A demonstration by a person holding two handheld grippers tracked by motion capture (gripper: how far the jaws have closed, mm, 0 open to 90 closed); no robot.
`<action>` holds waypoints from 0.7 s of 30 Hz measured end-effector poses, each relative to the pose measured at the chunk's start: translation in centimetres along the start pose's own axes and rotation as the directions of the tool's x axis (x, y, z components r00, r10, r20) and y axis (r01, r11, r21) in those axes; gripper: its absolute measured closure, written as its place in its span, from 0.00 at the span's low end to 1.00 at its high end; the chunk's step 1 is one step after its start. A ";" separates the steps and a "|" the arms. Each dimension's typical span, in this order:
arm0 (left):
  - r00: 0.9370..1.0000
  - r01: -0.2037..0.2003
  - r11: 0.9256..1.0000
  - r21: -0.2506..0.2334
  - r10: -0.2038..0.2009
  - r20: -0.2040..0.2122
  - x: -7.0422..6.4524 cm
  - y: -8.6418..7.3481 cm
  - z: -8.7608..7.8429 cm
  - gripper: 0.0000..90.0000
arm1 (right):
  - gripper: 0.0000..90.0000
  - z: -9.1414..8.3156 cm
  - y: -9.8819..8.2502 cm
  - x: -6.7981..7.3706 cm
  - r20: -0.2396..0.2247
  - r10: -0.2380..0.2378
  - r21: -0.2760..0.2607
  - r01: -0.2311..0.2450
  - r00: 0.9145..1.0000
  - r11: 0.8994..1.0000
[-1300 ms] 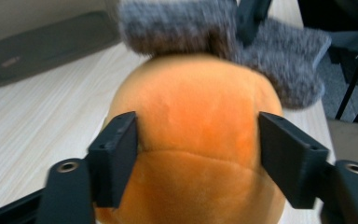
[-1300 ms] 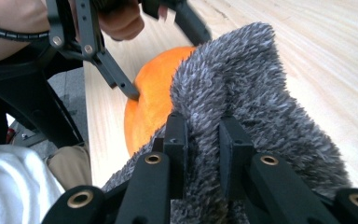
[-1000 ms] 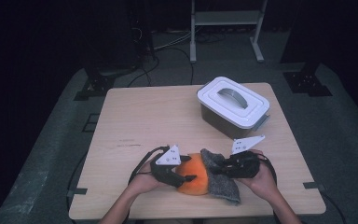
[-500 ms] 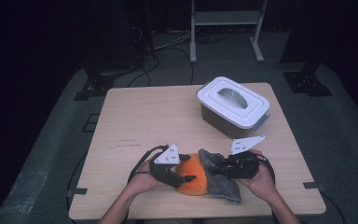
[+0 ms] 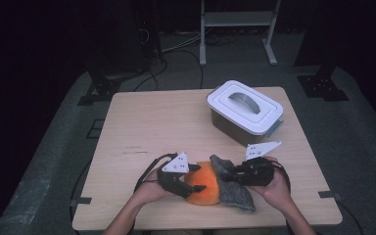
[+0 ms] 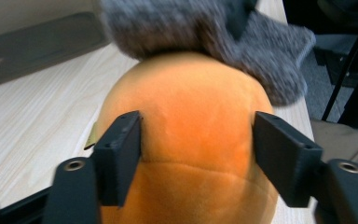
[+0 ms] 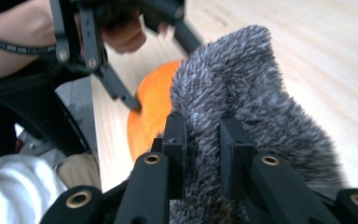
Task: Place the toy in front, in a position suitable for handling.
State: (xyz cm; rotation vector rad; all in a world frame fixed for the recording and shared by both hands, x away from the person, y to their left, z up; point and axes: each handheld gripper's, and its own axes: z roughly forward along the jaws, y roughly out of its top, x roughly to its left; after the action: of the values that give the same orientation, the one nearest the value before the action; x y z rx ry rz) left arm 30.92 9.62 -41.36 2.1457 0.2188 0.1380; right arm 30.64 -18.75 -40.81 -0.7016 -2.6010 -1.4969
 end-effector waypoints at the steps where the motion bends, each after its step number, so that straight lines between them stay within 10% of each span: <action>1: 1.000 0.010 1.000 -0.013 -0.010 -0.006 0.1 0.1 0.0 0.29 | 0.82 0.2 -0.1 0.0 -0.013 -0.002 0.009 0.002 1.000 1.000; 7: 0.997 0.071 0.997 0.031 -0.071 -0.008 0.5 -0.3 1.2 0.12 | 0.82 0.2 -0.3 0.2 -0.056 -0.019 0.025 0.021 0.998 0.999; 13: 0.996 -0.006 1.000 -0.008 0.006 -0.084 0.0 -0.1 0.6 0.43 | 0.83 -0.2 0.2 0.2 0.015 -0.021 -0.019 0.022 1.000 1.000; 17: 0.985 -0.082 0.996 -0.041 0.075 -0.154 -0.5 0.3 0.3 0.46 | 0.83 -0.6 0.5 0.2 0.040 -0.016 -0.066 0.019 0.999 0.998; 21: 0.990 -0.070 0.997 -0.020 0.067 -0.127 -0.4 0.0 0.5 0.42 | 0.83 -0.3 0.3 0.0 0.037 -0.005 -0.048 0.007 0.999 0.999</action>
State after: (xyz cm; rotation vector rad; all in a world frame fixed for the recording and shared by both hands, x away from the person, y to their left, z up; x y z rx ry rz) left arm 30.63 9.14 -41.61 2.1234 0.2159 0.3152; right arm 30.70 -18.82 -40.37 -0.7331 -2.6040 -1.5683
